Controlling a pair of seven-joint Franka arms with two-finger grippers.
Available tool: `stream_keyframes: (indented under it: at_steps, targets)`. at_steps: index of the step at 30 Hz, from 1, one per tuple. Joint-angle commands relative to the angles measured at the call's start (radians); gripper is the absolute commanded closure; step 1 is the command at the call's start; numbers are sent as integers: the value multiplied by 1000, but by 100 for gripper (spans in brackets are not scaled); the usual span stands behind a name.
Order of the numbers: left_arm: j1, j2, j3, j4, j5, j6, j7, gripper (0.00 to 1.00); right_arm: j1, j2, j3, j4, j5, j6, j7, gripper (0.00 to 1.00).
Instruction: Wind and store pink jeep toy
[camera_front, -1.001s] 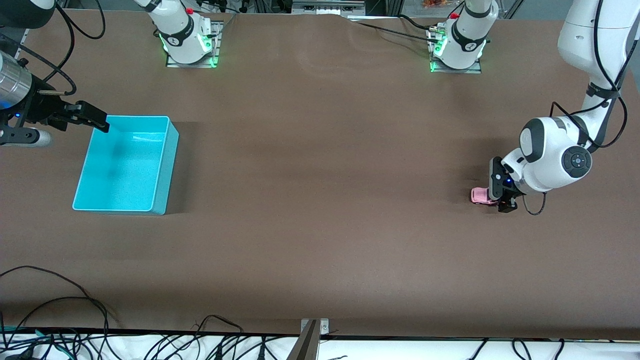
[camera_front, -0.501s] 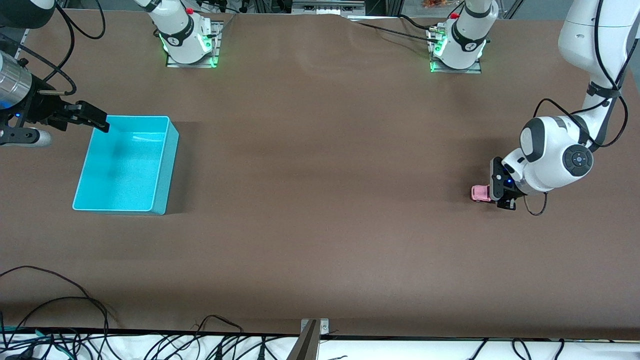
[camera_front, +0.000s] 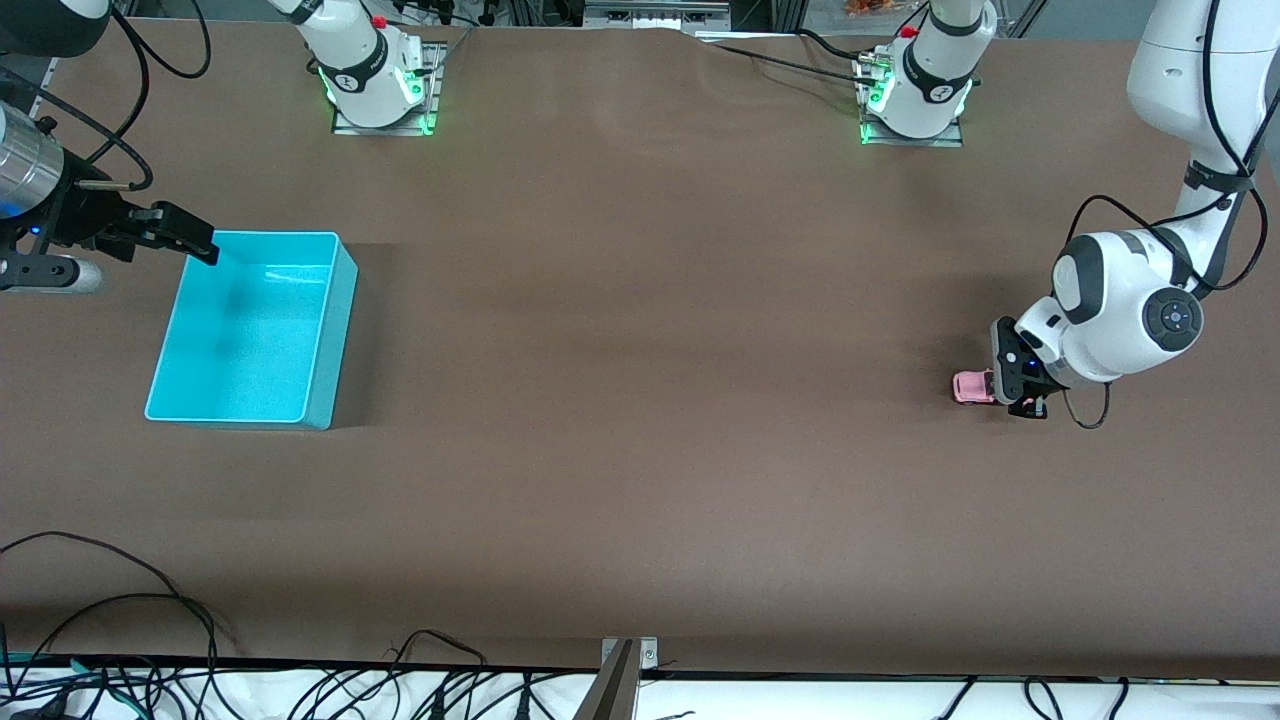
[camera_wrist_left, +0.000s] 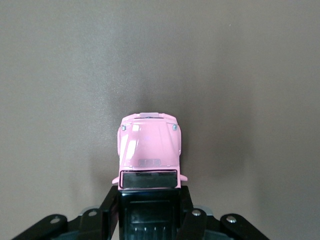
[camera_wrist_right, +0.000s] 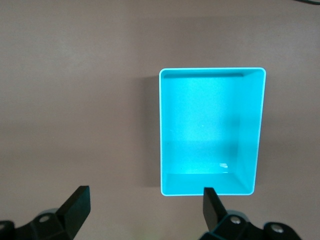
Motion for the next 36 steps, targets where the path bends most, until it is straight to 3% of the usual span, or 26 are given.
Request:
stream_keyframes:
  at_steps: [1,17,36]
  targets:
    - [11,8,-3,-22,-2,7,3,99,0,3,-6,17,15,-18,-16,0]
    - [113,49,-1,-5,103,5,55,99,0,3,-6,17,15,-18,-16,0]
    - [300,110,0,51,104,-1,213,99,0,3,-6,17,15,-18,-16,0]
